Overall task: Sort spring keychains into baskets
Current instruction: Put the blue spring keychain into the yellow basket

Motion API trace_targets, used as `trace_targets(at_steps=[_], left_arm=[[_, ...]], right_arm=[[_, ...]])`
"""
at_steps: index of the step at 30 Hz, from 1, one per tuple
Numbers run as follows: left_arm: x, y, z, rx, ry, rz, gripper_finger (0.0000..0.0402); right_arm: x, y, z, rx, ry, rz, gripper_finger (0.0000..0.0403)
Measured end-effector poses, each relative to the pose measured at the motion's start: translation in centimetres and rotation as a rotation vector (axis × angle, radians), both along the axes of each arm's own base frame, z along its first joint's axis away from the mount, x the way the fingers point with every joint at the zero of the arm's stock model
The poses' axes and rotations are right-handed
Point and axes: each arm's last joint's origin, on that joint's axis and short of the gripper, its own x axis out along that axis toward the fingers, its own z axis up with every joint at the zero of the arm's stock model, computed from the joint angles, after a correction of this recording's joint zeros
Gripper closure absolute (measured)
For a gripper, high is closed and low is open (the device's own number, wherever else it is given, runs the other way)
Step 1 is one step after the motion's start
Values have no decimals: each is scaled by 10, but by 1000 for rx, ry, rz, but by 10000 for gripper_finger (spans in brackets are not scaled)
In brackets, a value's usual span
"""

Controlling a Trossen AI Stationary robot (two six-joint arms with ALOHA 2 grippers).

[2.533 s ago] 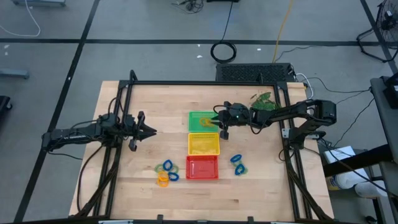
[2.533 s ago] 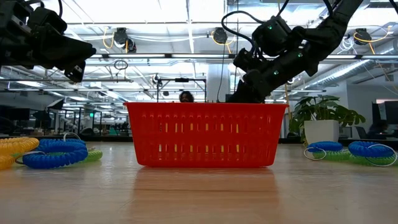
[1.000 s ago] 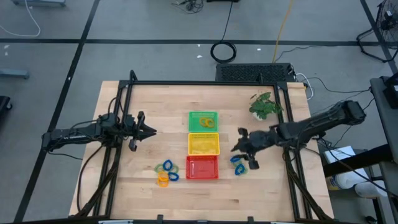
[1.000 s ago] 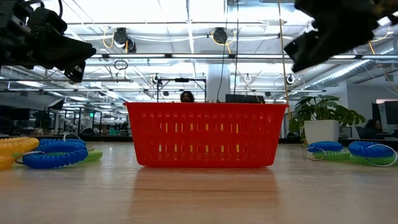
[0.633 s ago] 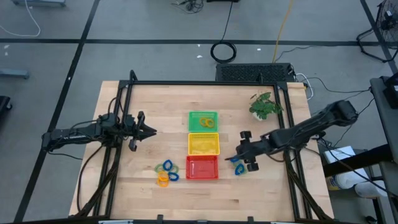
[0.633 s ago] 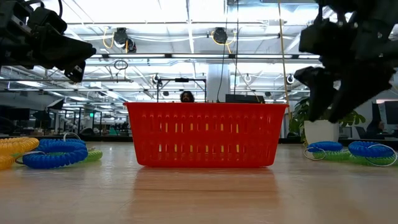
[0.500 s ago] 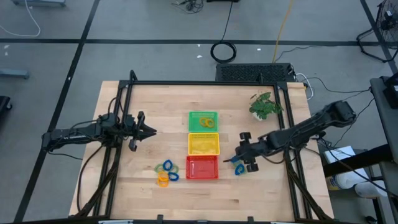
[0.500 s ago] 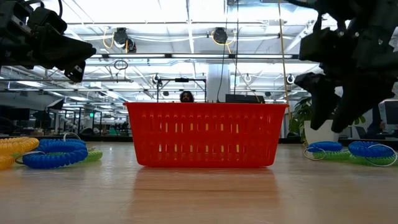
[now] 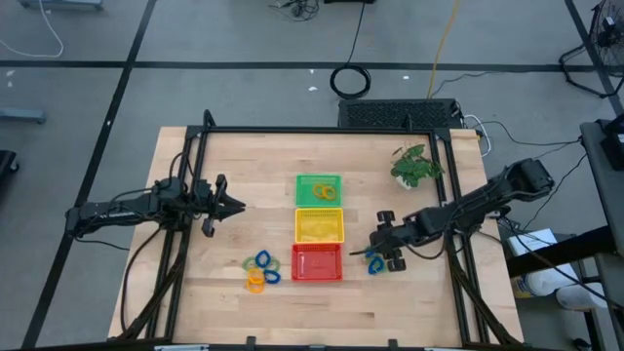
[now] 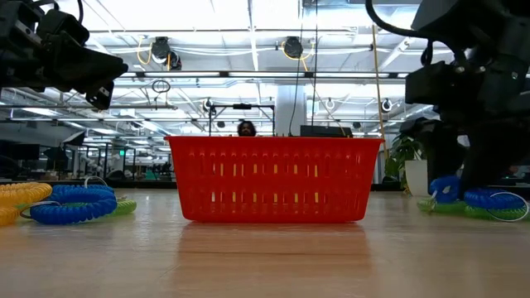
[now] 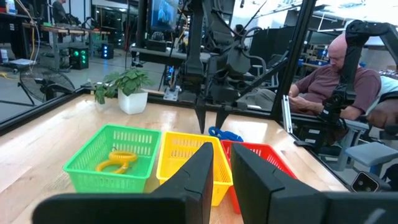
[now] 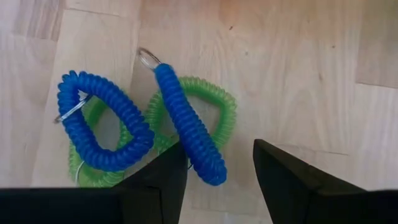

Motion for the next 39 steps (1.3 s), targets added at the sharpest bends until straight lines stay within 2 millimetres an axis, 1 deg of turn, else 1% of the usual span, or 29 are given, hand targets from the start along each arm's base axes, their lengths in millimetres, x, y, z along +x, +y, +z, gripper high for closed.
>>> trace_targets(at_steps=[19,30,39], left_arm=[[0,0,0,0,0,0,341],[0,0,0,0,1,0,341],[0,0,0,0,0,0,341]], right_arm=[[-1,0,1,3,-6,-3,234],[-4,-1,11,19,-50,-2,234],[-7,6,11,45,-44,41,234]])
